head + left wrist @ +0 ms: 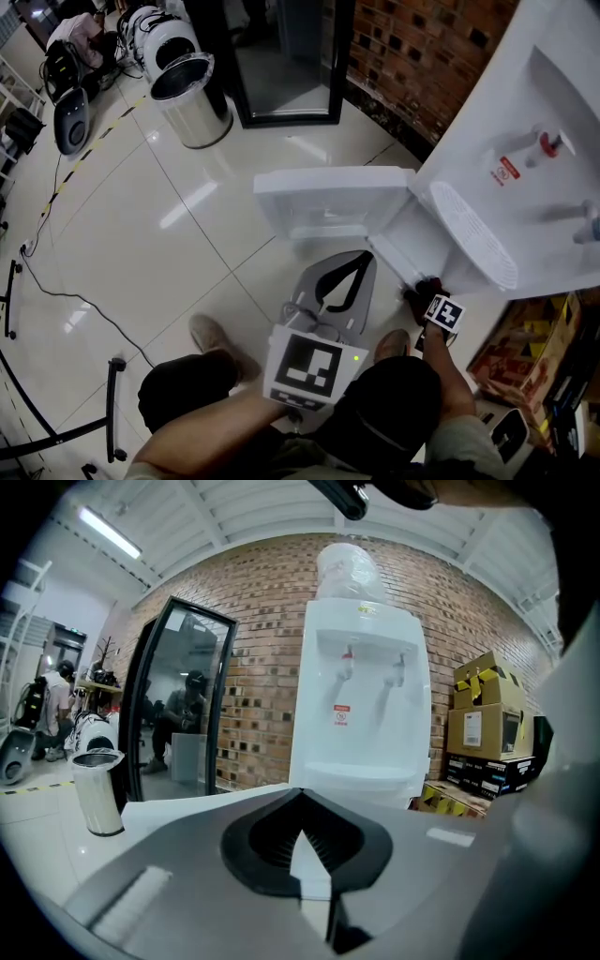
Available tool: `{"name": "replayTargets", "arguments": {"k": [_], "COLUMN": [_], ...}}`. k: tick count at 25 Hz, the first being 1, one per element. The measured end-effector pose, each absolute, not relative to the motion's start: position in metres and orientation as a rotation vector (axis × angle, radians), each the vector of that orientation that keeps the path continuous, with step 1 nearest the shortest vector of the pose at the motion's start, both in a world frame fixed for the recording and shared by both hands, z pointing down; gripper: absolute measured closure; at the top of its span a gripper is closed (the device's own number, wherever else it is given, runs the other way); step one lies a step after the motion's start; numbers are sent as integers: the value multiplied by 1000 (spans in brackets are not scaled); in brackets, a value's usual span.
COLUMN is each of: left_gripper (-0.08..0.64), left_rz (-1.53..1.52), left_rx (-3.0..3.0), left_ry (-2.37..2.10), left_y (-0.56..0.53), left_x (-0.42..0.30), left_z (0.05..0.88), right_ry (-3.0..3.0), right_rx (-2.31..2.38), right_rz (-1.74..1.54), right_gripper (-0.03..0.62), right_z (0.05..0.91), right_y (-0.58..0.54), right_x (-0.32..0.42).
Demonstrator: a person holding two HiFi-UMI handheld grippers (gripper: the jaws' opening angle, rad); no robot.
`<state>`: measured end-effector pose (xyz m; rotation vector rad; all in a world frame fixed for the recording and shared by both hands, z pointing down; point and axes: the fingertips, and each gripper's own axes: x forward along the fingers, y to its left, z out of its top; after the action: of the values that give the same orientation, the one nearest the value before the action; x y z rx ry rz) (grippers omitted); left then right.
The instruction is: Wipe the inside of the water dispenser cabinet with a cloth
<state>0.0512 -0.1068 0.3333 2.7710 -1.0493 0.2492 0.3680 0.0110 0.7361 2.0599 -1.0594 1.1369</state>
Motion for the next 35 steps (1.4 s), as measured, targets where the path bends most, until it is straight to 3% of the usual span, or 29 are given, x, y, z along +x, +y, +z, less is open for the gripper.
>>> {"name": "replayTargets", "arguments": {"k": [10, 20, 26, 27, 28, 35], "left_gripper": [560, 560, 558, 536, 455, 419], "left_rz": [174, 175, 356, 382, 404, 561], "left_rx": [2808, 2943, 2914, 2912, 2921, 2936], "left_ry": [-918, -778, -900, -913, -929, -1199], "left_y": [-77, -32, -79, -90, -100, -178], "left_x": [85, 125, 106, 104, 102, 40], "left_z": [314, 300, 313, 311, 308, 319], "right_ry": [-1246, -1615, -1752, -1759, -1764, -1836], "right_rx": [2148, 2247, 2135, 2130, 2139, 2309], "right_rz": [1101, 776, 584, 569, 561, 518], "right_gripper": [530, 529, 529, 529, 529, 528], "right_z": [672, 501, 379, 360, 342, 271], "right_y": [33, 67, 78, 79, 80, 97], "right_x": [367, 363, 355, 354, 352, 320]}}
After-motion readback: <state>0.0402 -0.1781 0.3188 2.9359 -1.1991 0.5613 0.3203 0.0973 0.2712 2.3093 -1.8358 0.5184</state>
